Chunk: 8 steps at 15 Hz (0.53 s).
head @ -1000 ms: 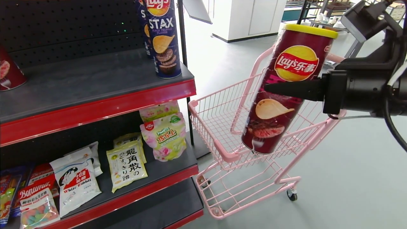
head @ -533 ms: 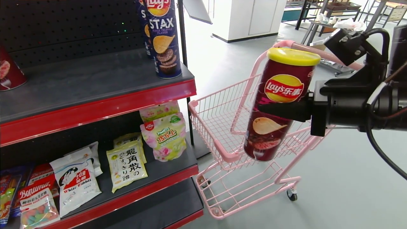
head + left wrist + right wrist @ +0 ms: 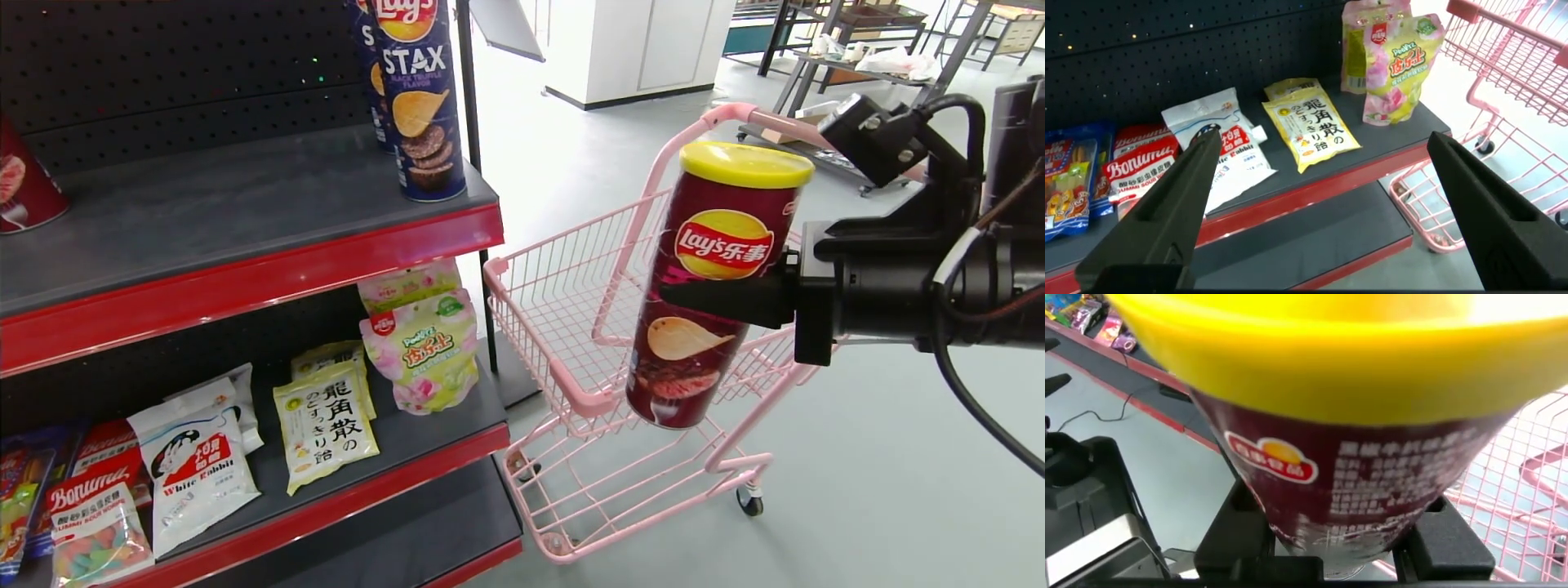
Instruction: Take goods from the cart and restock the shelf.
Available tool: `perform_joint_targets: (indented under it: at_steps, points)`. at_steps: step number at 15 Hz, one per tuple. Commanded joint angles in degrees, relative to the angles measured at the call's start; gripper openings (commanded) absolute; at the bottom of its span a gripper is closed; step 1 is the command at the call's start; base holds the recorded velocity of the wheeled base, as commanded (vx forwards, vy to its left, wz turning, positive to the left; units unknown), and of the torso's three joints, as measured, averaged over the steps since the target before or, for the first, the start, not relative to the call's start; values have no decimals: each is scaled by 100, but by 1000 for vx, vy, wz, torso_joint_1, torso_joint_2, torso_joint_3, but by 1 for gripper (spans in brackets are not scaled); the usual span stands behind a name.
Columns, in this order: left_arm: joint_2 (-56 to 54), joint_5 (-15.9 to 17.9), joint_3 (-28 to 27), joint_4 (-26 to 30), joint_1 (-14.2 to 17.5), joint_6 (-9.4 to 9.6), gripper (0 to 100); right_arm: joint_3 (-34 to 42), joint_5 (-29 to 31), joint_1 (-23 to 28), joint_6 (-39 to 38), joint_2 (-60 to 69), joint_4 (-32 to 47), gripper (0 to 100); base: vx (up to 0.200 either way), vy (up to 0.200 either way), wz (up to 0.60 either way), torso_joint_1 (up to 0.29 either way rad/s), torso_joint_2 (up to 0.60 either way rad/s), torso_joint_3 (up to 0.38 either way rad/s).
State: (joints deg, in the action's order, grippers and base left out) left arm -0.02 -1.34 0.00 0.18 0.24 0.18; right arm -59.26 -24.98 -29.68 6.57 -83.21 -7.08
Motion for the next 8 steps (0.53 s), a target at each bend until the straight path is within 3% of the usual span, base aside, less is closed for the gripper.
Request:
perform_joint_targets:
  at_steps: [1,3,8]
  points:
    - [2,2,0,-1,2,-1,100,64,-7,-2,11,68,5,0,0,0,0,0,0,0]
    - [2,2,0,-1,2,-1,100,99,-7,-2,11,130,5,0,0,0,0,23,-101,-77]
    - [2,2,0,-1,2,17,100,64,-16,-11,46,227,14,0,0,0,0,118,-448,-321]
